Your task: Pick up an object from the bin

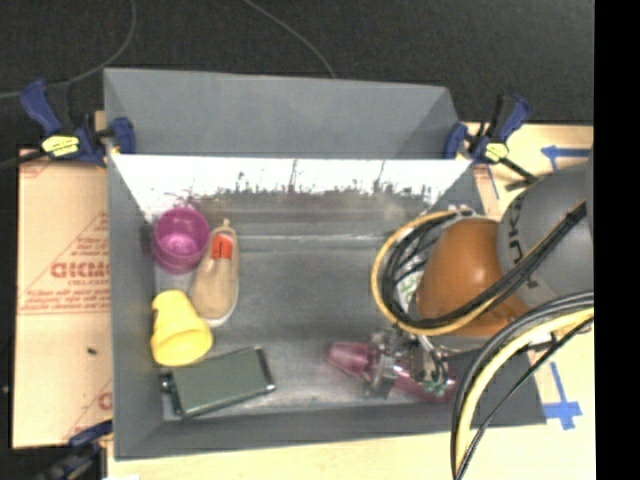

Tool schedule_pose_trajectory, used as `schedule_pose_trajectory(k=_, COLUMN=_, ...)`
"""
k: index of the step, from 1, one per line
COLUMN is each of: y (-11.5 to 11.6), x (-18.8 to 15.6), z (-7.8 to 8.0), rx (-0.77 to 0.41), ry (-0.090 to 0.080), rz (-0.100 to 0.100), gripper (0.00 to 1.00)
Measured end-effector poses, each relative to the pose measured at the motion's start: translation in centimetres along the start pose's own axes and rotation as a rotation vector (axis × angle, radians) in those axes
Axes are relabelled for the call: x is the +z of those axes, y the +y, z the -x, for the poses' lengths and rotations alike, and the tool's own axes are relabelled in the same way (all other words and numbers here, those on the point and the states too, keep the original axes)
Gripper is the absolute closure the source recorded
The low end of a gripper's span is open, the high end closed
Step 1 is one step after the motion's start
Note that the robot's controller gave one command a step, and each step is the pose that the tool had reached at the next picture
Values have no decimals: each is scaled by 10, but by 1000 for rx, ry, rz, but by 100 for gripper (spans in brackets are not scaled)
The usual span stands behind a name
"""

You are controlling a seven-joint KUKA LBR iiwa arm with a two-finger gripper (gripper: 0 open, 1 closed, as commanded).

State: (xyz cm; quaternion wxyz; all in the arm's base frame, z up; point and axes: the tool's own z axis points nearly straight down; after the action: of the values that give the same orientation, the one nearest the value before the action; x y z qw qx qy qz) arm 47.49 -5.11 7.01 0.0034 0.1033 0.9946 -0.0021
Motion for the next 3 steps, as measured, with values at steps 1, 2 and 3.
schedule_pose_trajectory(k=1, y=0, x=0, z=0, rx=-1, ry=0, rz=0, gripper=100)
schedule_pose_trajectory(k=2, y=0, x=-4, z=-1, rx=-1, ry=4, rz=0, gripper=100)
schedule_pose_trajectory(k=3, y=-1, x=-32, z=-2, rx=-3, ry=7, rz=0, gripper=100)
